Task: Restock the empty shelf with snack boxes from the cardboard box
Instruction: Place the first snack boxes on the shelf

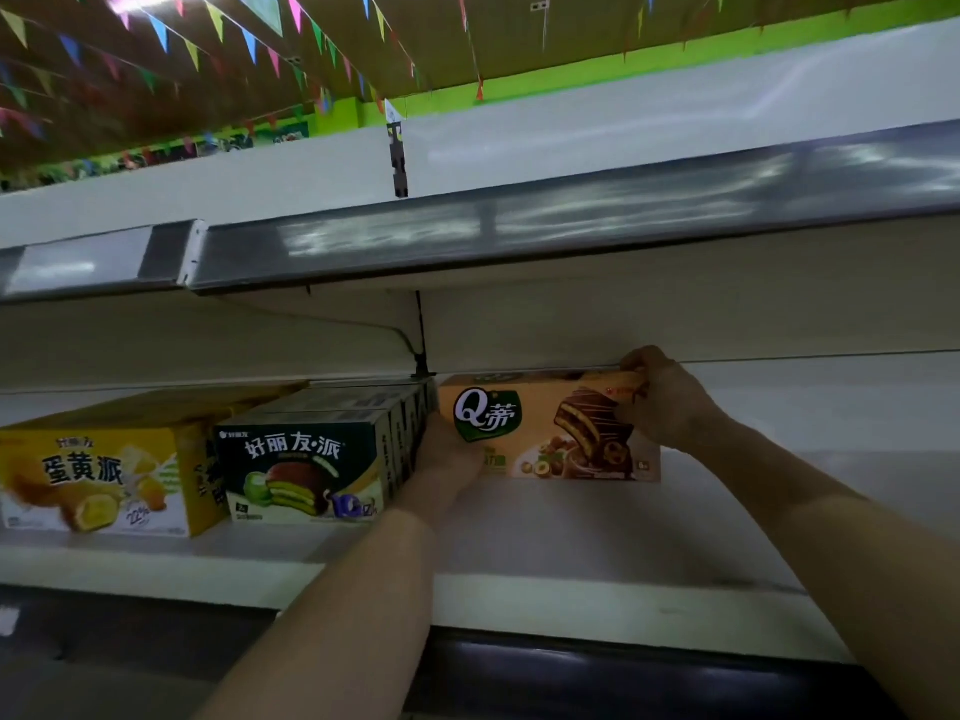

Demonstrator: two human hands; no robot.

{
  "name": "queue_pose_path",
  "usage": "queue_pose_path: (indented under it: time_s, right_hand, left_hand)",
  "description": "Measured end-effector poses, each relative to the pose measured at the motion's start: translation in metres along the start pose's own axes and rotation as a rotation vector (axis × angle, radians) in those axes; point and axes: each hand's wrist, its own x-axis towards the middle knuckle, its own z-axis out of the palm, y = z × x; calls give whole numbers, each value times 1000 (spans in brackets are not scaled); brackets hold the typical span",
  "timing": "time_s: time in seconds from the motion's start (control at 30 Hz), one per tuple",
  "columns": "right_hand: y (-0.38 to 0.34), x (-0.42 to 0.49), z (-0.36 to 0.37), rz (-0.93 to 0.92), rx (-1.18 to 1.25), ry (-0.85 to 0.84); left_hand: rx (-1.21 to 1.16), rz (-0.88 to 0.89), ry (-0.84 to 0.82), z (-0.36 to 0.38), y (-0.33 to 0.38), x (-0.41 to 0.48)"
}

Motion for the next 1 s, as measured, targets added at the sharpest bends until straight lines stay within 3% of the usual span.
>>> queue_pose_path:
  time_s: [0.2,0.57,0.83,1.0]
  right_hand:
    - [-2,-1,12,-41,-158,105]
    - [2,-13,18,-14,-329,78]
    - [3,-19,17,-59,-439,93]
    - [-14,-28,10,-328,-625,268]
  left_hand:
    - [142,57,40,-5,8,-18]
    - [299,201,119,-10,8,-32]
    - [402,211,113,-13,12,-35]
    - [713,375,219,-10,29,-50]
